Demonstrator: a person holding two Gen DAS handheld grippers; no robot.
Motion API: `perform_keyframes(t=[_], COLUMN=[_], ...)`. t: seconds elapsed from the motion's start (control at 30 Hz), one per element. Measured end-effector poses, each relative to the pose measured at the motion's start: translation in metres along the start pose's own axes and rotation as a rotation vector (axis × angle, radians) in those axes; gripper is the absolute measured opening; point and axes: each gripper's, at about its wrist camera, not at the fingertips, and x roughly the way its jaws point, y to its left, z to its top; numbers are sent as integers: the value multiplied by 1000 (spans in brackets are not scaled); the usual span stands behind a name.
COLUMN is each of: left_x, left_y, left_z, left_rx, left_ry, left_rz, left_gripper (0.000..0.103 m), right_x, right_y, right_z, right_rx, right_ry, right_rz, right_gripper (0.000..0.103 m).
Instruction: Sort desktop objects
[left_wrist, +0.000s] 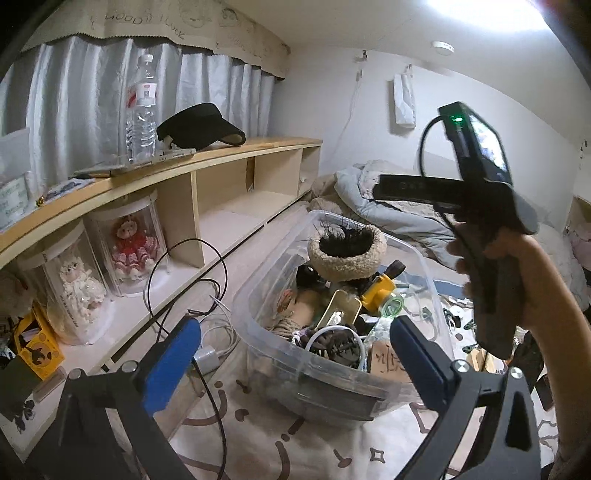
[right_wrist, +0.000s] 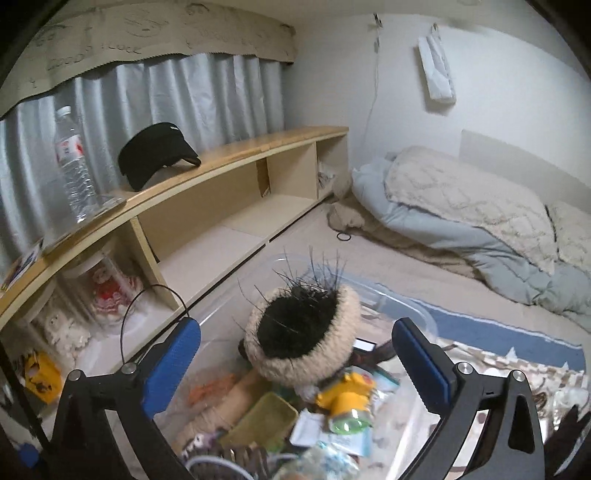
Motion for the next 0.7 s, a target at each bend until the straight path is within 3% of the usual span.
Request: perform_keyframes(t=[0.7], left_x=[-63], left_y=[-42], left_z=[-10], left_rx=[22], left_ry=[-37], left_rz=[-15], left_gripper=[103], right_x=[-113], right_y=[-38], right_z=[-59], right_rx=[-69], right_ry=[-29], right_rz=[-36], right_gripper=[103])
